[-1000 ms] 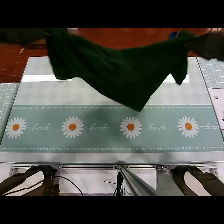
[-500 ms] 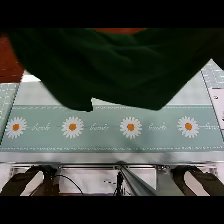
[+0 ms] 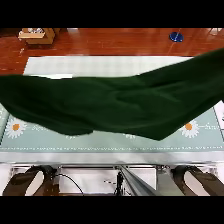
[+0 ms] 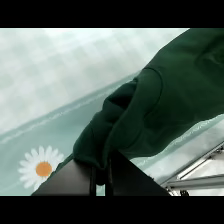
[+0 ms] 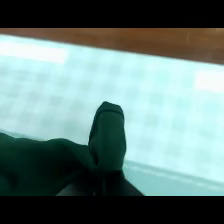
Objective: Fold the shirts.
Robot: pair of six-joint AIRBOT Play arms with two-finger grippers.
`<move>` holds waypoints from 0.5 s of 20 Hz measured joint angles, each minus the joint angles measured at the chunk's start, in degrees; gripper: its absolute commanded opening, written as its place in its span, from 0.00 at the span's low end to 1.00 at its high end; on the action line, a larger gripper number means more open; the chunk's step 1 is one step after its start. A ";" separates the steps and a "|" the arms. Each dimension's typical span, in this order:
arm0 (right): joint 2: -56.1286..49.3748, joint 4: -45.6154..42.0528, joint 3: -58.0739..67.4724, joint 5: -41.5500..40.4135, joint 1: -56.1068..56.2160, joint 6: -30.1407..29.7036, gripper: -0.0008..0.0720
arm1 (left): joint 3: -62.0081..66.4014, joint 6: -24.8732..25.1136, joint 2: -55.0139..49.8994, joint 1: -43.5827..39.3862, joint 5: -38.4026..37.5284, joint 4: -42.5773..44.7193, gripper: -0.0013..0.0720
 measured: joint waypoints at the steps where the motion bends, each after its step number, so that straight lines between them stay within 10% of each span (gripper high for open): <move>1: -0.87 -0.68 -0.76 0.81 0.00 0.02 0.05 | -1.62 -0.46 0.11 0.00 -0.48 0.37 0.06; 10: -23.89 -10.40 -13.88 -4.11 11.23 -5.77 0.05 | -35.60 5.75 -3.48 -0.61 11.19 2.03 0.06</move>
